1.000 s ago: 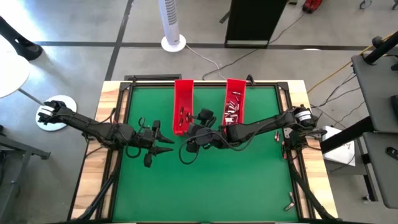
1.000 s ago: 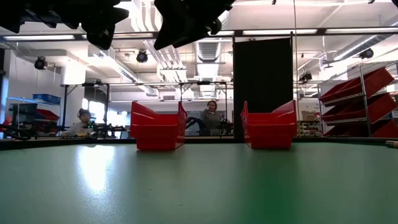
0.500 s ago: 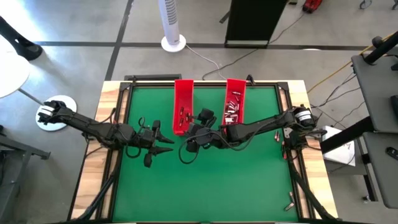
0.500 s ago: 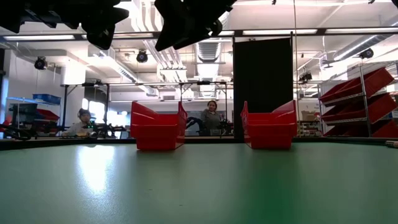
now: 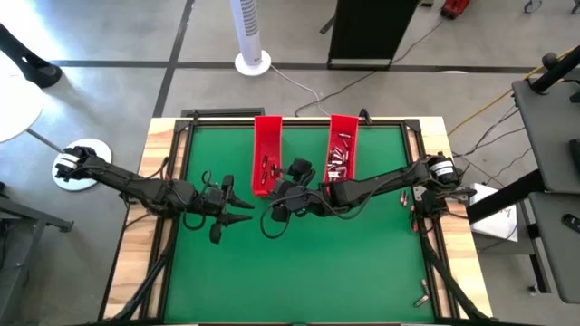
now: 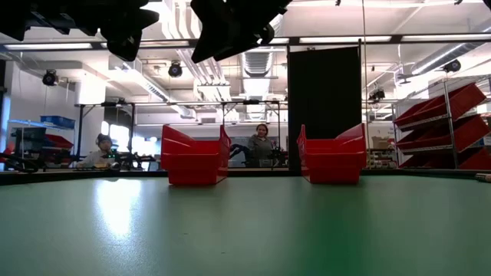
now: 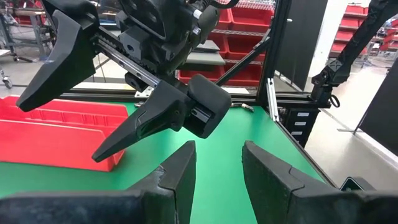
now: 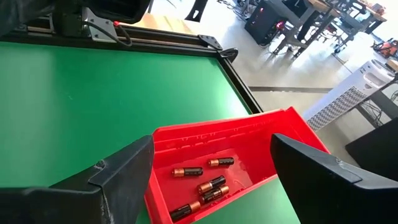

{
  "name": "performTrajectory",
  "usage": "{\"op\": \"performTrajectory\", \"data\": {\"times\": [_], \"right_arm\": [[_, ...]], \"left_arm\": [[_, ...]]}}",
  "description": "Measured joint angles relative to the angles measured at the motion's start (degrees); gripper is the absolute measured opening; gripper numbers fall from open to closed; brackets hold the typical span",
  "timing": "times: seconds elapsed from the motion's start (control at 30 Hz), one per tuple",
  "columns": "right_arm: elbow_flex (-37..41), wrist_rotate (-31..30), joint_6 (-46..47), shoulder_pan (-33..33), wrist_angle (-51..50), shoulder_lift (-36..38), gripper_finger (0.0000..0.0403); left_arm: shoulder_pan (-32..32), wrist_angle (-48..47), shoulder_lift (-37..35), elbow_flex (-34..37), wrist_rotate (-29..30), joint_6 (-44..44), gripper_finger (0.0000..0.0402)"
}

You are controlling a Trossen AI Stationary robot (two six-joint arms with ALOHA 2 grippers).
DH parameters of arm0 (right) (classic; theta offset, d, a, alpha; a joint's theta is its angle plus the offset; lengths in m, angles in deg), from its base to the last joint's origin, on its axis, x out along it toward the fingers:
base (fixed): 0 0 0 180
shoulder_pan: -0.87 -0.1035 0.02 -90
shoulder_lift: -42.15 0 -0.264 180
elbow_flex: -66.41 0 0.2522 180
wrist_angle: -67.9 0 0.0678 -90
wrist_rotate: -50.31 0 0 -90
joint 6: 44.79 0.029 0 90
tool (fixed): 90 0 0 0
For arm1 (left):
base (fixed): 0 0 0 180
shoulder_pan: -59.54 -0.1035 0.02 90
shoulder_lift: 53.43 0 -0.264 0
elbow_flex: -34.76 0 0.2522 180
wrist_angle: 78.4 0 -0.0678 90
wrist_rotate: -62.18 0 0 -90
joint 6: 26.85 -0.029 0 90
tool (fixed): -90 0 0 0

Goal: Sort batteries
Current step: Put the black battery into the left red bin

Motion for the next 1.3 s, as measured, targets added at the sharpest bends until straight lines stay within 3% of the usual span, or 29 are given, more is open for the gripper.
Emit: {"op": "performTrajectory", "data": {"times": [0.4, 0.63, 0.87, 1.3], "right_arm": [[0.00, -0.02, 0.26, -0.37, 0.00, 0.00, 0.0294], [0.00, -0.16, 0.77, -2.12, -0.25, 0.35, 0.0302], [0.00, -6.46, 0.97, -6.12, -2.98, 2.02, 0.0305], [0.00, -7.63, 5.09, -9.77, -6.12, 2.71, 0.0286]], "left_arm": [[0.00, -0.02, 0.02, 0.00, 0.00, 0.01, 0.0113], [0.02, -0.02, 0.02, 0.00, 0.00, 0.00, 0.0113], [0.01, -0.02, 0.02, 0.00, 0.02, 0.00, 0.0113], [0.01, 1.06, 0.02, -0.01, 0.02, 0.36, 0.0113]]}}
